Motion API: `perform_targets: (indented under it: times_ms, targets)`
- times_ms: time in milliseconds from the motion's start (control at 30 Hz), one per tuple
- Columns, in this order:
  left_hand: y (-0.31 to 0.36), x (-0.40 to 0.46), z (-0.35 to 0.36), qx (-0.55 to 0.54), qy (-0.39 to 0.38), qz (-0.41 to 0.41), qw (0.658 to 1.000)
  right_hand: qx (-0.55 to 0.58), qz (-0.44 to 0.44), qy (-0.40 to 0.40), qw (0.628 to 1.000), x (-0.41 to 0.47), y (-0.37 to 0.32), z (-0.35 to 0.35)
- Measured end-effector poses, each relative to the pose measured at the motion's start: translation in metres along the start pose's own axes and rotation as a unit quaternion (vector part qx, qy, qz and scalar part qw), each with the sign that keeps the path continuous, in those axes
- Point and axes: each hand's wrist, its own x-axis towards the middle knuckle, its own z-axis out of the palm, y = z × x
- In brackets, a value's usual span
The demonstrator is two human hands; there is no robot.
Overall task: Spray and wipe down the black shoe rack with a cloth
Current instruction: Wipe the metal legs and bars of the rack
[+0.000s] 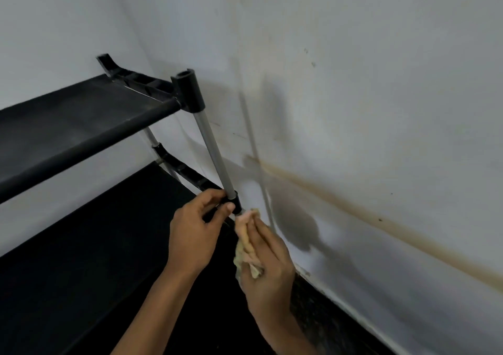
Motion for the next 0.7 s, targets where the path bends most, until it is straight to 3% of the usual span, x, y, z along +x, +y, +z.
perform_targets:
  times_ms: [67,133,333,400,500,600,700]
  targets:
    - [-0.001,0.0,0.001,0.009,0.014,0.008,1.0,-0.054,-0.069,-0.019,0.996,0.003,0.005,0.014]
    - [-0.003,0.001,0.003,0.005,0.023,0.007,1.0,-0.115,-0.083,-0.028,0.99,-0.009,0.023,0.021]
    - [-0.006,0.001,0.006,0.007,0.032,0.002,0.999,-0.17,0.02,-0.141,0.975,-0.054,0.07,-0.001]
    - [-0.007,0.001,0.006,0.0,0.032,-0.001,0.999,-0.125,0.039,-0.095,0.987,-0.048,0.055,-0.004]
    - [-0.007,0.001,0.004,-0.011,0.031,-0.004,0.999,-0.078,-0.047,-0.019,0.996,-0.016,0.014,0.008]
    - [-0.006,0.002,0.003,-0.013,0.025,-0.008,1.0,-0.103,-0.11,-0.016,0.988,-0.003,0.009,0.024]
    - [-0.005,0.002,0.003,-0.019,0.022,-0.016,0.999,-0.133,-0.055,-0.067,0.987,-0.038,0.052,0.018]
